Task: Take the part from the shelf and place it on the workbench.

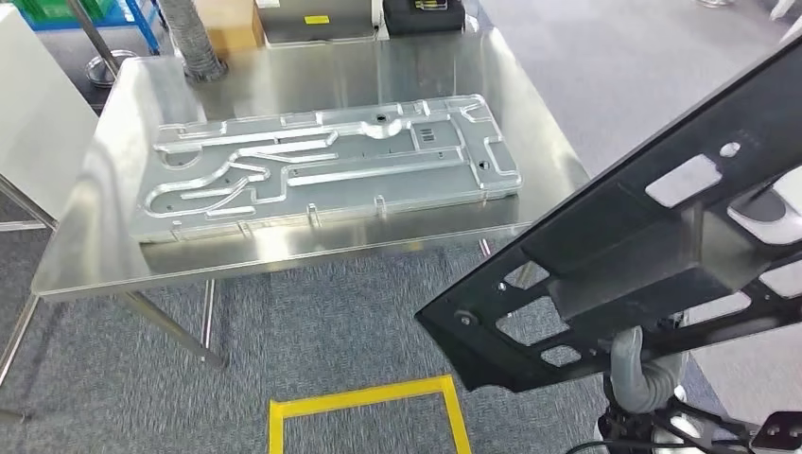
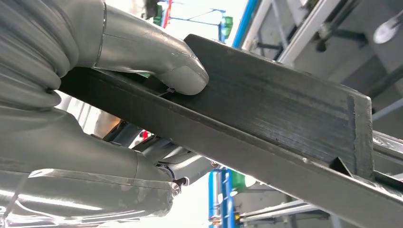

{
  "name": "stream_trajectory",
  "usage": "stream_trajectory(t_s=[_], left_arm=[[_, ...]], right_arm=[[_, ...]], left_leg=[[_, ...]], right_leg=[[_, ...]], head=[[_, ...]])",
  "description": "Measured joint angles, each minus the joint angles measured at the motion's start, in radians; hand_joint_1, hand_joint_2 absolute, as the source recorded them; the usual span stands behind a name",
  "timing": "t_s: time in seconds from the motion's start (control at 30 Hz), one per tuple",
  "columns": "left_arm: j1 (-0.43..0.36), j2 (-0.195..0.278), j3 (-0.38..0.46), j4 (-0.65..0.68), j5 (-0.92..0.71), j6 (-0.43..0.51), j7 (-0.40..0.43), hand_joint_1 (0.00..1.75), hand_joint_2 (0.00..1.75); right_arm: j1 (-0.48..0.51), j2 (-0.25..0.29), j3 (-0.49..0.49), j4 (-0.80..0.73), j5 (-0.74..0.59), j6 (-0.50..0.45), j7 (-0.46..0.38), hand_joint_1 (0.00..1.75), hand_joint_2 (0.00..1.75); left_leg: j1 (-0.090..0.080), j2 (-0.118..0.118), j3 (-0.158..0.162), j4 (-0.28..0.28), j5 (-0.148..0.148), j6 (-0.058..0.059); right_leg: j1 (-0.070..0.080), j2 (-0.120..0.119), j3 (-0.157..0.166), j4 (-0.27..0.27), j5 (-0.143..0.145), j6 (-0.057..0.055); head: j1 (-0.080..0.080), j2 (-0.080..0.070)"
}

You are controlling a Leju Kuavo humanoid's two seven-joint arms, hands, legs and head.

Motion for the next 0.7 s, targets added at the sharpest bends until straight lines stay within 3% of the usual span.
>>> stream_trajectory(t_s=[0.1, 0.13, 0.17, 0.23, 0.27, 0.3, 0.33, 0.4, 0.43, 0.5, 0.6, 0.67, 0.7], left_arm=[[-0.004, 0.0, 0.0, 0.0, 0.0, 0.0, -0.002, 0.0, 1.75], [-0.005, 0.001, 0.0, -0.001, 0.0, 0.0, -0.002, 0.0, 1.75], [-0.006, 0.001, 0.0, -0.001, 0.0, 0.0, -0.003, 0.0, 1.75], [-0.006, 0.001, 0.0, -0.001, 0.002, 0.0, -0.005, 0.0, 1.75], [-0.007, 0.001, 0.001, -0.001, 0.003, 0.0, -0.005, 0.0, 1.75], [-0.008, 0.002, 0.001, -0.001, 0.004, 0.0, -0.005, 0.0, 1.75], [-0.008, 0.002, 0.001, -0.001, 0.004, 0.0, -0.005, 0.0, 1.75], [-0.006, 0.003, 0.001, -0.001, 0.003, -0.001, -0.004, 0.0, 1.75], [-0.004, 0.003, 0.001, -0.001, 0.002, -0.001, -0.004, 0.0, 1.75], [-0.003, 0.003, 0.001, 0.0, 0.002, -0.003, -0.004, 0.0, 1.75], [-0.002, 0.002, 0.001, 0.0, 0.002, -0.005, -0.004, 0.0, 1.75], [-0.001, 0.002, 0.001, 0.0, 0.002, -0.006, -0.004, 0.0, 1.75], [-0.002, 0.002, 0.001, 0.0, 0.002, -0.006, -0.004, 0.0, 1.75]], right_arm=[[0.0, 0.0, 0.0, 0.0, 0.001, -0.002, 0.0, 1.75, 1.75], [0.0, 0.0, 0.0, 0.0, 0.002, -0.002, 0.0, 1.75, 1.75], [-0.001, 0.0, 0.0, 0.0, 0.002, -0.002, 0.0, 1.75, 1.75], [-0.001, 0.0, 0.0, 0.0, 0.005, -0.002, 0.001, 1.75, 1.75], [-0.002, 0.0, 0.0, 0.0, 0.006, -0.003, 0.002, 1.75, 1.75], [-0.002, 0.0, 0.0, 0.0, 0.008, -0.004, 0.002, 1.75, 1.75], [-0.002, 0.0, 0.0, 0.0, 0.009, -0.006, 0.003, 1.75, 1.75], [-0.003, 0.0, 0.0, 0.0, 0.011, -0.009, 0.004, 1.75, 1.75], [-0.004, 0.0, 0.0, 0.0, 0.011, -0.011, 0.006, 1.75, 1.75], [-0.01, 0.0, 0.0, 0.0, 0.012, -0.012, 0.01, 1.75, 1.75], [-0.018, 0.003, 0.001, 0.0, 0.013, -0.014, 0.017, 1.75, 1.75], [-0.024, 0.004, 0.001, 0.0, 0.013, -0.014, 0.02, 1.75, 1.75], [-0.026, 0.004, 0.001, 0.0, 0.013, -0.014, 0.021, 1.75, 1.75]], left_leg=[[0.0, 0.003, 0.006, 0.005, -0.013, -0.015], [0.001, 0.003, -0.004, 0.031, -0.026, -0.021], [0.005, 0.003, -0.029, 0.079, -0.046, -0.027], [0.013, 0.003, -0.111, 0.209, -0.085, -0.037], [0.017, 0.004, -0.146, 0.256, -0.088, -0.041], [0.02, 0.004, -0.165, 0.27, -0.073, -0.044], [0.023, 0.004, -0.164, 0.244, -0.037, -0.047], [0.027, 0.005, -0.126, 0.126, 0.048, -0.05], [0.027, 0.005, -0.104, 0.069, 0.072, -0.048], [0.023, 0.004, -0.086, 0.024, 0.073, -0.037], [0.022, 0.001, -0.08, 0.012, 0.067, -0.014], [0.023, 0.002, -0.069, 0.005, 0.064, -0.001], [0.022, 0.002, -0.066, 0.005, 0.061, 0.004]], right_leg=[[-0.007, 0.001, 0.014, -0.02, -0.006, -0.009], [-0.011, -0.001, 0.024, -0.028, -0.007, -0.013], [-0.013, -0.003, 0.032, -0.033, -0.01, -0.016], [-0.014, -0.006, 0.043, -0.036, -0.018, -0.02], [-0.015, -0.006, 0.048, -0.036, -0.023, -0.02], [-0.016, -0.006, 0.055, -0.036, -0.028, -0.018], [-0.019, -0.005, 0.065, -0.036, -0.035, -0.015], [-0.022, -0.003, 0.086, -0.036, -0.05, -0.005], [-0.022, -0.001, 0.092, -0.034, -0.057, 0.002], [-0.02, 0.001, 0.094, -0.033, -0.064, 0.015], [-0.024, -0.001, 0.094, -0.027, -0.074, 0.032], [-0.024, -0.002, 0.06, 0.046, -0.11, 0.038], [-0.023, -0.003, 0.022, 0.115, -0.137, 0.039]], head=[[0.0, 0.0], [-0.001, 0.0], [-0.001, 0.0], [-0.001, 0.0], [-0.001, 0.0], [-0.001, 0.0], [-0.001, 0.0], [-0.001, 0.0], [-0.001, 0.0], [-0.001, 0.0], [-0.001, 0.0], [-0.001, 0.0], [-0.001, 0.0]])
